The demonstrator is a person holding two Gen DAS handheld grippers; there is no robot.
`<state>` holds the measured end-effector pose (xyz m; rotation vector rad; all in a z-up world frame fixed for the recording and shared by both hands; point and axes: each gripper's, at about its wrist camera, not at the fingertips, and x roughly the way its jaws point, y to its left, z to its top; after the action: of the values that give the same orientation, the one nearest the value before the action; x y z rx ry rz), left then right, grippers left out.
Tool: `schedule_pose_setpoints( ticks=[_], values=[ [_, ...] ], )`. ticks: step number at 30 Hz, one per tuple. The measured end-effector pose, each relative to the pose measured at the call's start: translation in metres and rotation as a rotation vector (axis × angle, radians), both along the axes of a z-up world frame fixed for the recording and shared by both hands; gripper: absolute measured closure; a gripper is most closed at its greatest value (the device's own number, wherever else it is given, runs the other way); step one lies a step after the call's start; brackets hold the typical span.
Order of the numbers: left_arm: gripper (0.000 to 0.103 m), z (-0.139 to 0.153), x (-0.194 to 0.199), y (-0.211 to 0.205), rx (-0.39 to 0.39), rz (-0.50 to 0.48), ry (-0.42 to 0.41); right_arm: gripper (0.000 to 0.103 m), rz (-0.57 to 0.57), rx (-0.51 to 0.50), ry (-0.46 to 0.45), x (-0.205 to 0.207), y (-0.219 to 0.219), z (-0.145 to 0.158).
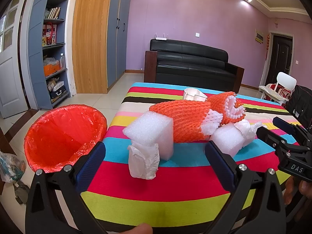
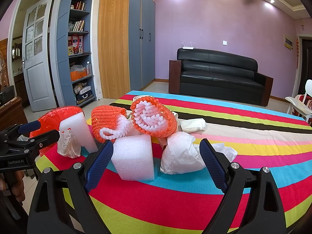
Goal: Collect trash
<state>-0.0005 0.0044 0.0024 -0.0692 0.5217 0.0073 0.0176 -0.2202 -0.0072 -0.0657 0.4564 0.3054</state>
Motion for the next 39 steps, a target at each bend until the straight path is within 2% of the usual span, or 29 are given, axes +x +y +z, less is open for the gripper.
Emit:
schedule_pose_setpoints(
  ticks=[39],
  values=[
    [0.005,-0.0006,0.0022,-0.0007,-0.005,0.002,0.0,0.019,0.001,0.0,0.0,0.0003,-0.0005,0.0007]
  ],
)
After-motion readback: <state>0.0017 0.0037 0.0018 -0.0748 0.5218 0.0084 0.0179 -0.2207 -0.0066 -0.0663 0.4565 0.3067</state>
